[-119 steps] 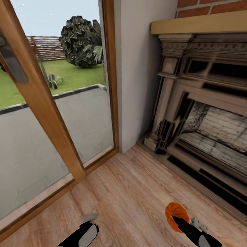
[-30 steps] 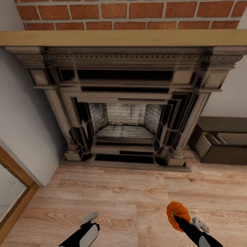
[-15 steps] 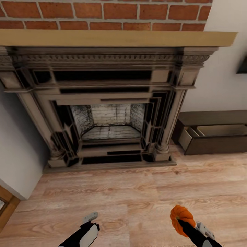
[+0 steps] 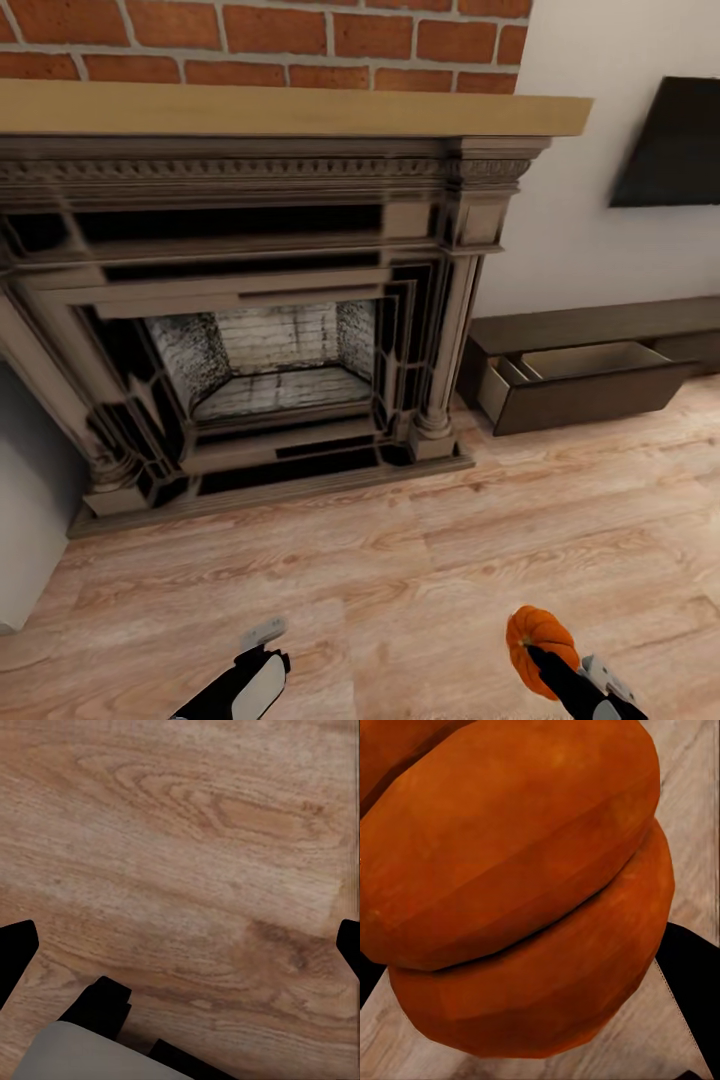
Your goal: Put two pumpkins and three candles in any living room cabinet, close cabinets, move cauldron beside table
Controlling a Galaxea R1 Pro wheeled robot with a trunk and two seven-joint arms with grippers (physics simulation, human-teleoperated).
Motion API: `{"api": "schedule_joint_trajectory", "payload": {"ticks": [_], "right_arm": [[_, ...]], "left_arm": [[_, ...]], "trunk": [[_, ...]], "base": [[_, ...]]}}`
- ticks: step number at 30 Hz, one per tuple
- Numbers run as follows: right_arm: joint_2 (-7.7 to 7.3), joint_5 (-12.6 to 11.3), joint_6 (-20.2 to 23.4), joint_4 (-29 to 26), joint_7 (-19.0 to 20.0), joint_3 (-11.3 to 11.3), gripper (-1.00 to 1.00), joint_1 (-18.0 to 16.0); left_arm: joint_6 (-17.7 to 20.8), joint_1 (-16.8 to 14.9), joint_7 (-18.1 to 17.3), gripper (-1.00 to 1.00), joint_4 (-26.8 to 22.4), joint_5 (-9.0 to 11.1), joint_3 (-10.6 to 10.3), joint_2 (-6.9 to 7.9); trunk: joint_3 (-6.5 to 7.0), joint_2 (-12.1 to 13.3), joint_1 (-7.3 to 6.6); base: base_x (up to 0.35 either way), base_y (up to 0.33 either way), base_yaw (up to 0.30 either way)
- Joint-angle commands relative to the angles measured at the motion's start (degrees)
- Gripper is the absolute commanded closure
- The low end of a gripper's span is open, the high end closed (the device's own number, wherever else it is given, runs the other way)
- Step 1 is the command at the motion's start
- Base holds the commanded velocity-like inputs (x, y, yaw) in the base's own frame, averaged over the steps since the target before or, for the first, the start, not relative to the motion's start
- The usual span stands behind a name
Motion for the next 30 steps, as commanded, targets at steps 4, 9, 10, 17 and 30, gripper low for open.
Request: {"api": "schedule_joint_trajectory", "payload": {"ticks": [4,9,10,17,30], "right_arm": [[0.17,-0.4,0.3,-0.1,0.1,-0.5,1.00,-0.1],[0.52,-0.4,0.2,-0.2,-5.3,-0.6,1.00,-0.1],[0.53,-0.4,0.2,-0.2,-5.6,-0.6,1.00,-0.1],[0.51,-0.4,0.2,-0.2,-6.2,-0.6,1.00,-0.1],[0.27,-0.5,0.5,-0.1,-6.2,-0.6,1.00,-0.1]], "left_arm": [[0.2,0.0,0.4,-1.00,0.1,0.2,-0.4,0.06],[0.1,0.0,0.4,-1.00,1.5,0.1,-0.4,-0.02],[0.1,0.0,0.4,-1.00,1.5,0.1,-0.4,-0.02],[0.0,0.0,0.4,-1.00,1.6,0.1,-0.4,-0.03],[0.0,0.0,0.4,-1.00,1.6,0.1,-0.4,-0.03]], "trunk": [[-0.04,0.0,-0.01],[0.00,0.0,-0.01],[0.02,0.0,-0.01],[0.27,0.0,-0.01],[0.82,0.0,-0.01]], "base": [[0.000,0.000,-0.284],[0.002,0.001,-0.271],[0.046,0.031,-0.251],[0.146,0.092,-0.241],[0.148,0.008,-0.234]]}}
